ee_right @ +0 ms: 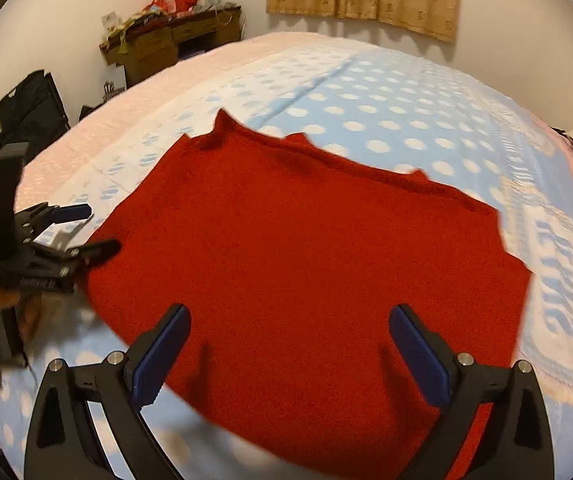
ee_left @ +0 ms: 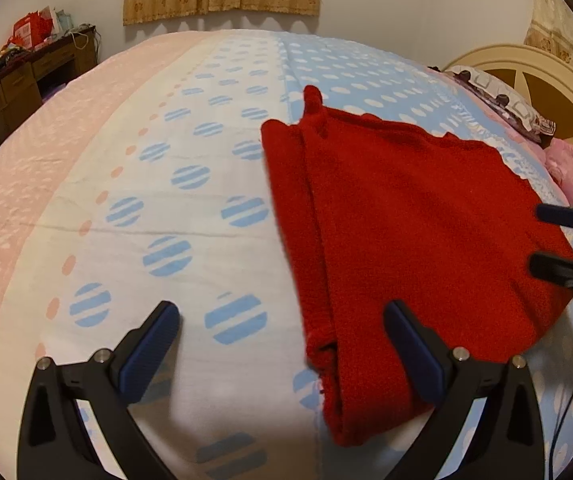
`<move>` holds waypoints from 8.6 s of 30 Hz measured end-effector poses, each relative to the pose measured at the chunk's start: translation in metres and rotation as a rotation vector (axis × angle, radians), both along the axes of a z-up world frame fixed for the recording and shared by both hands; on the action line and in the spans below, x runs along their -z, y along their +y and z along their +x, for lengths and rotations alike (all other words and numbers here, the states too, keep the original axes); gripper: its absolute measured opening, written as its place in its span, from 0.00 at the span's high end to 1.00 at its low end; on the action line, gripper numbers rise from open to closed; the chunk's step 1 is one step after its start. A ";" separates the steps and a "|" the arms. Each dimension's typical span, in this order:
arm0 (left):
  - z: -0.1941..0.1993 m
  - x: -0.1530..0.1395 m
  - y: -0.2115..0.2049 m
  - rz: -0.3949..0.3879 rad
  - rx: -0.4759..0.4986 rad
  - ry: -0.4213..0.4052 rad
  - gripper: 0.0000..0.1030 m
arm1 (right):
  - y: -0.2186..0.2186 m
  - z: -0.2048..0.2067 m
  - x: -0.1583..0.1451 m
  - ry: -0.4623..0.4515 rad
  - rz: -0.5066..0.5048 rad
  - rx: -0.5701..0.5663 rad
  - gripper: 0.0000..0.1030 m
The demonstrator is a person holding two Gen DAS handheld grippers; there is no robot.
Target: Fold small clothes
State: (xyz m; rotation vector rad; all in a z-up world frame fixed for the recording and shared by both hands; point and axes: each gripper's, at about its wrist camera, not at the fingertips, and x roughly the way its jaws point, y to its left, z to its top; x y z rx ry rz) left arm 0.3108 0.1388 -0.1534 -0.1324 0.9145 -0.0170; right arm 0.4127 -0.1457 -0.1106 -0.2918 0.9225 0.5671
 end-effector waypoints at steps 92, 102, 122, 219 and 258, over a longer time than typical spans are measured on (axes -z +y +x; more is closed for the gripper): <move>0.110 -0.030 0.024 -0.444 0.173 -0.059 0.87 | 0.130 -0.118 0.008 -0.329 -0.116 -0.378 0.81; 0.114 -0.072 -0.010 -0.489 0.241 -0.150 0.88 | 0.095 -0.116 -0.023 -0.396 -0.070 -0.307 0.81; 0.140 -0.107 -0.135 -0.435 0.378 -0.168 0.88 | -0.028 -0.097 -0.046 -0.411 0.062 -0.077 0.82; 0.023 -0.033 -0.183 -0.117 0.362 -0.111 0.00 | -0.176 -0.014 -0.023 0.095 0.297 0.113 0.41; 0.036 -0.015 -0.159 -0.215 0.283 -0.083 0.00 | -0.159 0.111 0.014 0.122 0.130 0.191 0.28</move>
